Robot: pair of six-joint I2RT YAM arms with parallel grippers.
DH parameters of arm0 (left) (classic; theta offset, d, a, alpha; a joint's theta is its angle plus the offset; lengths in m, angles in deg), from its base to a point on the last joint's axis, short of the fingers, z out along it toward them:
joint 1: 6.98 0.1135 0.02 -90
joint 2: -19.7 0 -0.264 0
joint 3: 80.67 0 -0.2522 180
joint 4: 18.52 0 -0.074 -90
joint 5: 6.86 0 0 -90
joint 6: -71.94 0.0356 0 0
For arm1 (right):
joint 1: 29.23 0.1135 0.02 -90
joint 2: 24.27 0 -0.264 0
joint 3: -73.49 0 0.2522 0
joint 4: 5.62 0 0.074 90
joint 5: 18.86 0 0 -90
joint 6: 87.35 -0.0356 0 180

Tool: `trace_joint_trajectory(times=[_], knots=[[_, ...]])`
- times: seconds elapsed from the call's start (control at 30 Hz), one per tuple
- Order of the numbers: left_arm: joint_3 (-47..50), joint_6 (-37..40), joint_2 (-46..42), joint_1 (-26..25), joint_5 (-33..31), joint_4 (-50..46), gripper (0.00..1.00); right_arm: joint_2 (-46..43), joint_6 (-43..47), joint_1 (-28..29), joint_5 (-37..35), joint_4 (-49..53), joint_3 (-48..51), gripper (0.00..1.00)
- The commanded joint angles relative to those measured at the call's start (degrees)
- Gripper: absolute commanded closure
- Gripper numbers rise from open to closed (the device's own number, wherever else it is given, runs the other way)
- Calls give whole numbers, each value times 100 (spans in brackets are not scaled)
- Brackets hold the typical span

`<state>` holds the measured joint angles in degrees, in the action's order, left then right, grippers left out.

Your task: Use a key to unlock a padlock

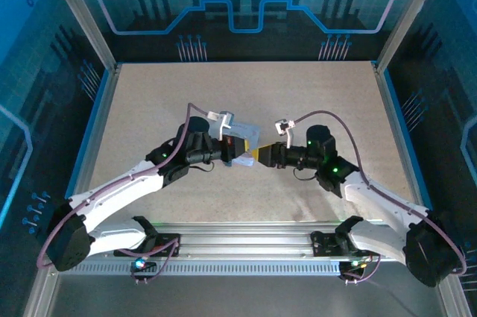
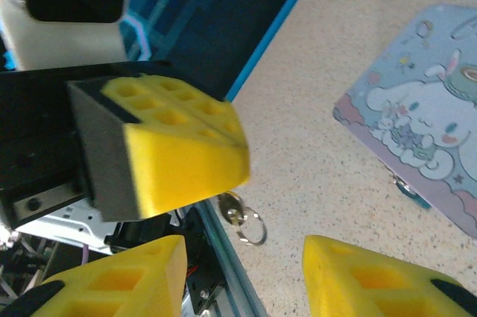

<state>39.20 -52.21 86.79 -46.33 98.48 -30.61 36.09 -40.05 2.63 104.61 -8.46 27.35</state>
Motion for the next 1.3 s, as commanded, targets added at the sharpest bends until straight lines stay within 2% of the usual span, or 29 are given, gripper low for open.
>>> trace_joint_trajectory(times=[0.0,0.23,0.7,1.27], knots=[[-154,243,-141,68,391,-137,100,-117,418,-74,423,-42,-119,55],[-136,111,-124,87,668,111,100,23,274,-74,493,-380,-47,56],[-89,-8,-20,90,690,289,100,402,124,105,475,-734,-83,63],[-88,-35,18,88,690,304,100,498,22,268,363,-848,-146,79]])
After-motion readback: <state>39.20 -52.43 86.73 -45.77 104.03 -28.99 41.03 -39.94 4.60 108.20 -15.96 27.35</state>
